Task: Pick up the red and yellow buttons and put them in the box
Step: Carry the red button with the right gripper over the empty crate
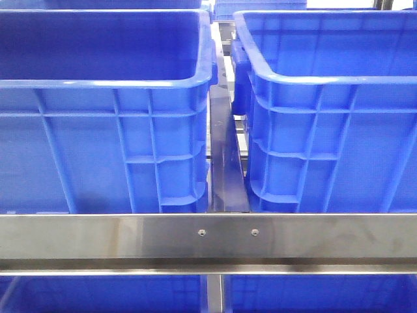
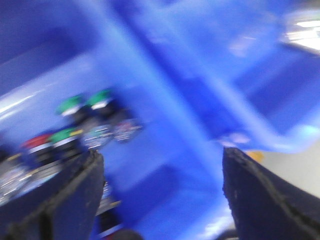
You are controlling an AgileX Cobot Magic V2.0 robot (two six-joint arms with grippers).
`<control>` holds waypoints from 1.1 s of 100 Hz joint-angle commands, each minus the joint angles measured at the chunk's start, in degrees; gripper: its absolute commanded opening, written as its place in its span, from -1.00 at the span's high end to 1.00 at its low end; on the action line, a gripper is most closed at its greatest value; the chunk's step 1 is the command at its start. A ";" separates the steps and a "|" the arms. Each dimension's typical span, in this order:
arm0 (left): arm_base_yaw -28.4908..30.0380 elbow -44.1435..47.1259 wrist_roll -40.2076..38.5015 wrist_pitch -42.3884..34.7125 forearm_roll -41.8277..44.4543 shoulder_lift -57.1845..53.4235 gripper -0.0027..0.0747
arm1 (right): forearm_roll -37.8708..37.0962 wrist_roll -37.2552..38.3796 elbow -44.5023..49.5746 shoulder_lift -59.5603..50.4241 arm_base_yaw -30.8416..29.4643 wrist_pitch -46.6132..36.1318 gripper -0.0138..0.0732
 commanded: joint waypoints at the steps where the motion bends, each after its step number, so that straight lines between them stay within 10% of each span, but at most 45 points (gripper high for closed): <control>1: 3.62 0.06 -0.89 -4.72 -0.03 -3.61 -0.29 | 3.26 -2.05 -2.00 -2.21 -1.15 2.54 0.31; 42: 20.48 19.76 -1.47 -13.48 -0.21 -23.13 -0.29 | 3.26 -6.02 -2.00 -2.21 -1.15 -0.67 0.31; 82: 22.72 37.89 -1.47 -16.83 0.25 -44.78 -0.28 | 3.26 -12.43 -2.00 -2.21 -1.15 -9.31 0.31; 110: 22.72 41.01 -1.47 -16.96 1.55 -52.37 0.50 | 5.31 -27.66 -2.18 -2.21 -1.08 -27.23 0.31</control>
